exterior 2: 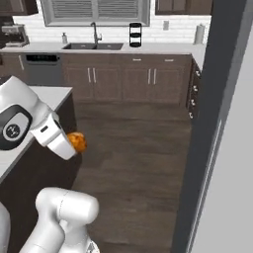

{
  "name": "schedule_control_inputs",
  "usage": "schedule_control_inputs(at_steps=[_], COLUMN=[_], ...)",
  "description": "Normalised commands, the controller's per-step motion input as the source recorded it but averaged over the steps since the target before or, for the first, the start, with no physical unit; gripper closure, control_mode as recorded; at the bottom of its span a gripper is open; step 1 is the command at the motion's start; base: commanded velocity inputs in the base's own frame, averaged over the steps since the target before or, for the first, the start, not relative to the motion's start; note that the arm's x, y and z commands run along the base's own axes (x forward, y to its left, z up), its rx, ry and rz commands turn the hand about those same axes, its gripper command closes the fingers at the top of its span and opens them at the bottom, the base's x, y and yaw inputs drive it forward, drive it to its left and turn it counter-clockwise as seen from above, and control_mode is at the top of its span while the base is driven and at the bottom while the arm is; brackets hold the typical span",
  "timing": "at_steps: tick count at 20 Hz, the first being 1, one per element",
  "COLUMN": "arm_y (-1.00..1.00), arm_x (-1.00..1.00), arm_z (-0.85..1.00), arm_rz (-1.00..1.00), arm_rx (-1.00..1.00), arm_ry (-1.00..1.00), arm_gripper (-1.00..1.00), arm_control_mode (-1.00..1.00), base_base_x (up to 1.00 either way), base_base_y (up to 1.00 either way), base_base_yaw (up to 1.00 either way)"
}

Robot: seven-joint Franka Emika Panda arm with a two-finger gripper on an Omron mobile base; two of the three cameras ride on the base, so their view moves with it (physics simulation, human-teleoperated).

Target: Place one sweet potato and one chicken drumstick in each tupperware on the nearby counter, to pack two identical lunches.

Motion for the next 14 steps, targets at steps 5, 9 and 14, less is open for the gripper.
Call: schedule_control_inputs(at_steps=[5,9,14], arm_y=[0.0,0.0,0.0], arm_x=[0.0,0.0,0.0], arm_z=[0.0,0.0,0.0], arm_rz=[0.0,0.0,0.0], arm_rx=[0.0,0.0,0.0], arm_ry=[0.0,0.0,0.0], arm_gripper=[1.0,1.0,1.0], arm_control_mode=[1.0,1.0,1.0], base_base_x=[1.0,1.0,0.8], base_base_y=[-0.03,-0.34,-0.44], base_base_yaw=[0.06,-0.04,-0.49])
